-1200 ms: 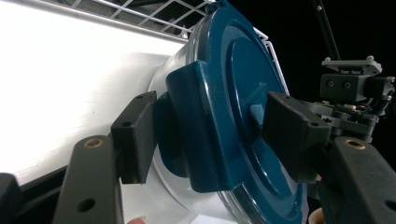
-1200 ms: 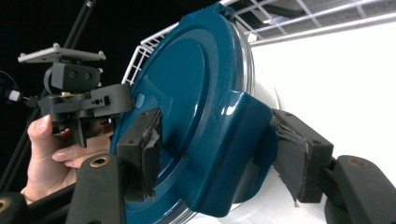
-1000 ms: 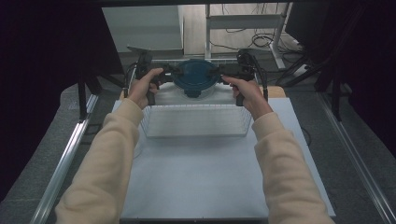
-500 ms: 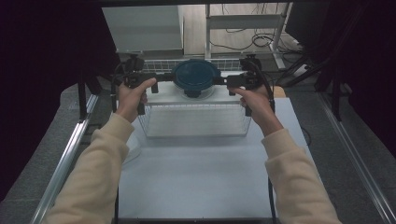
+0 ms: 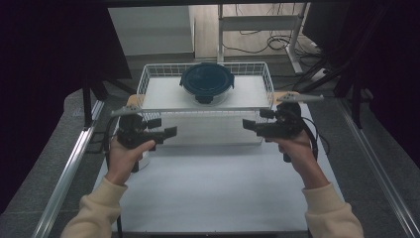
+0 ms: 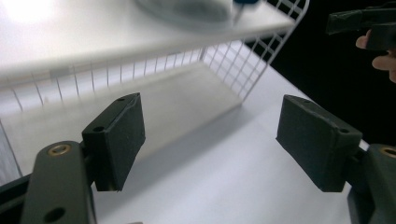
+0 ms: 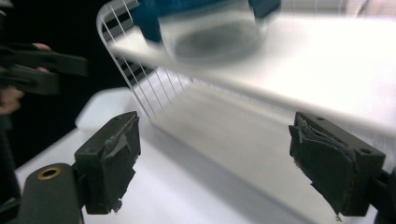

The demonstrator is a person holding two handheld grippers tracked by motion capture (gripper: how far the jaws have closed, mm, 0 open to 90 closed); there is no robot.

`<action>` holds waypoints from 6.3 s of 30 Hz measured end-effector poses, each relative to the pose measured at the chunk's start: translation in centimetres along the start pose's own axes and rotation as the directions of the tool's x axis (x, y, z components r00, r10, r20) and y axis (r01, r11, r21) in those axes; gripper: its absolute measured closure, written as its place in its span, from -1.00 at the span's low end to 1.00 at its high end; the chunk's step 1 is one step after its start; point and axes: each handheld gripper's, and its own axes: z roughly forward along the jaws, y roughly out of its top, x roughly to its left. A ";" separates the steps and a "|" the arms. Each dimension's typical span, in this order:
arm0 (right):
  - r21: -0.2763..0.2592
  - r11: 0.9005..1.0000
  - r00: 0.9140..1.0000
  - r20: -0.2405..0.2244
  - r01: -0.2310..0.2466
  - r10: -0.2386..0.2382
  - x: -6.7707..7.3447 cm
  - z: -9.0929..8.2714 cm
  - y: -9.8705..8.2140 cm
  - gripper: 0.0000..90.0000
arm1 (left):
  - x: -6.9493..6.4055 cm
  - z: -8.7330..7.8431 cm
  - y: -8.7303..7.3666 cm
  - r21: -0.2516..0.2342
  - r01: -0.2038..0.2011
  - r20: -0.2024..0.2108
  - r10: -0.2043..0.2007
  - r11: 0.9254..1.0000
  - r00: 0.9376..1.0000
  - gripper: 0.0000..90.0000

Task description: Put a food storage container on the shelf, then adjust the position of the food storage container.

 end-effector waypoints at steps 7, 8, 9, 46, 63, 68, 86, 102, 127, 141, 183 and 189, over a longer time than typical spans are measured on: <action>0.076 0.997 1.000 0.030 0.001 -0.003 0.7 0.6 -5.2 -0.59 | -0.4 0.3 -4.9 0.065 0.004 -0.007 -0.003 0.998 1.000 -0.49; 0.085 0.996 0.999 0.031 0.003 -0.006 0.9 0.7 -5.8 -0.58 | -0.4 0.4 -5.5 0.077 -0.001 -0.009 0.001 0.997 1.000 -0.49; 0.093 0.996 1.000 0.031 0.001 -0.004 1.2 0.8 -6.3 -0.58 | -0.5 0.4 -6.0 0.089 -0.001 -0.007 0.002 0.996 1.000 -0.49; 0.191 0.981 0.998 0.041 0.034 -0.042 3.8 0.9 -13.5 -0.55 | -0.9 -2.1 -9.7 0.158 0.001 -0.077 0.011 0.988 0.997 -0.33; 0.190 0.982 0.998 0.056 0.011 -0.022 2.8 0.7 -13.5 -0.54 | 11.0 -5.3 -4.3 0.126 0.148 -0.264 -0.111 0.981 0.958 -0.08; 0.201 0.980 0.998 0.055 0.011 -0.022 2.9 0.9 -13.7 -0.54 | 15.2 -3.6 -4.2 0.168 0.208 -0.303 -0.150 0.964 0.941 -0.05; 0.216 0.976 0.997 0.070 0.000 -0.016 2.7 1.1 -14.2 -0.54 | 22.4 -0.1 -4.6 0.271 0.331 -0.447 -0.186 0.904 0.875 1.00; 0.222 0.975 0.997 0.076 -0.001 -0.016 2.7 1.1 -14.6 -0.54 | 19.7 0.6 -4.8 0.424 0.217 -0.349 -0.063 0.879 0.935 1.00; 0.239 0.971 0.997 0.074 0.005 -0.023 3.1 1.6 -14.8 -0.54 | 15.6 2.1 -7.0 0.483 0.133 -0.219 -0.028 0.865 0.975 1.00; 0.242 0.970 0.997 0.073 0.008 -0.027 3.1 1.6 -14.9 -0.54 | 12.4 3.5 -7.5 0.520 0.055 -0.141 0.022 0.852 0.990 1.00; 0.246 0.969 0.996 0.082 0.000 -0.021 3.1 1.6 -14.9 -0.54 | 11.0 -3.8 -13.9 0.358 0.266 -0.258 -0.179 0.895 0.949 1.00; 0.246 0.969 0.996 0.082 0.001 -0.022 3.1 1.6 -14.9 -0.54 | 11.0 -2.9 -13.3 0.361 0.270 -0.231 -0.195 0.893 0.953 1.00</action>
